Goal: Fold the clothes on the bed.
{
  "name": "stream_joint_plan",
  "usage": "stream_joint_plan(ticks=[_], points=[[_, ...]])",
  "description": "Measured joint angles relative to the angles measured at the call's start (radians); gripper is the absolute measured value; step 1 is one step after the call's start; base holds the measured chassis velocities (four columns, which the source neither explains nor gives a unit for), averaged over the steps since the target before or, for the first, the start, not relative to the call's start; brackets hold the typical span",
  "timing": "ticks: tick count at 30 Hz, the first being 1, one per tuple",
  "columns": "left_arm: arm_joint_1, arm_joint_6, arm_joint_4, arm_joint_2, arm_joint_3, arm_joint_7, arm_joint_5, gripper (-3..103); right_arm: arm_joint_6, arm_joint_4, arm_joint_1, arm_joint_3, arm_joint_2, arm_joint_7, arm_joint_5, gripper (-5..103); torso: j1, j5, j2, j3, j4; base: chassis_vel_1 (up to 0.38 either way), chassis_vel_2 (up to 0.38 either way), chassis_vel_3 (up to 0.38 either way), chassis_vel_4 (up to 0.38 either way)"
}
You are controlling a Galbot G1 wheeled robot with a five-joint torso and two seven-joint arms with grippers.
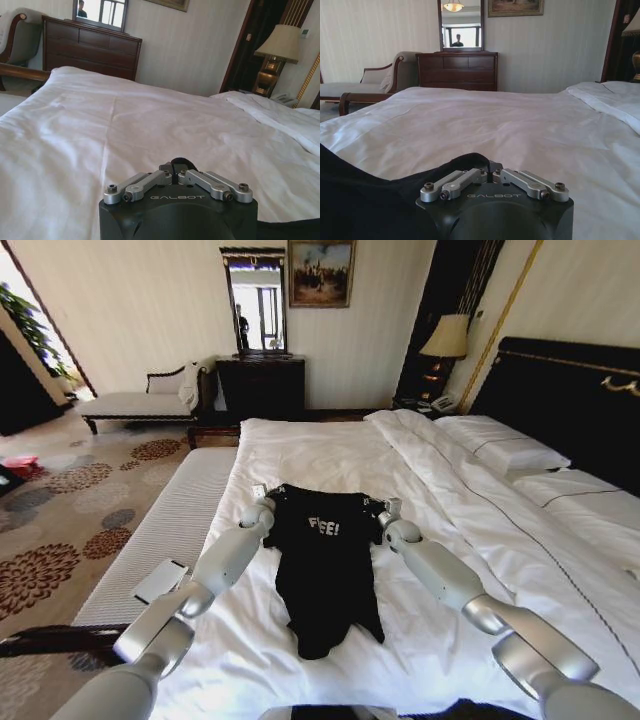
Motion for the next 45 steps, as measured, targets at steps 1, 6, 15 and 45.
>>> stream_joint_plan(ticks=[1,6,15,45], points=[[-0.008,-0.007,0.038,-0.021,-0.014,0.008,0.018,0,0.008,-0.027,0.013,-0.003,0.020,-0.006,-0.006,0,0.000,0.0000,0.000,0.000,0.0000,0.000,0.000,0.000,0.000],[-0.048,-0.028,0.175,-0.071,-0.072,0.037,0.067,0,0.034,-0.132,0.067,-0.010,0.093,-0.024,-0.026,0,0.000,0.0001,0.000,0.000,0.0009,0.000,0.000,0.000,0.000],[-0.100,-0.076,0.341,-0.131,-0.145,0.073,0.145,0,0.056,-0.282,0.129,-0.008,0.166,-0.035,-0.050,0,0.000,-0.0001,0.000,0.000,0.0005,0.000,0.000,0.000,0.000],[-0.076,-0.048,0.291,-0.107,-0.138,0.038,0.184,59,-0.005,-0.274,0.124,0.006,0.115,-0.060,-0.023,60,0.000,0.0001,0.000,0.000,0.0006,0.000,0.000,0.000,0.000]])
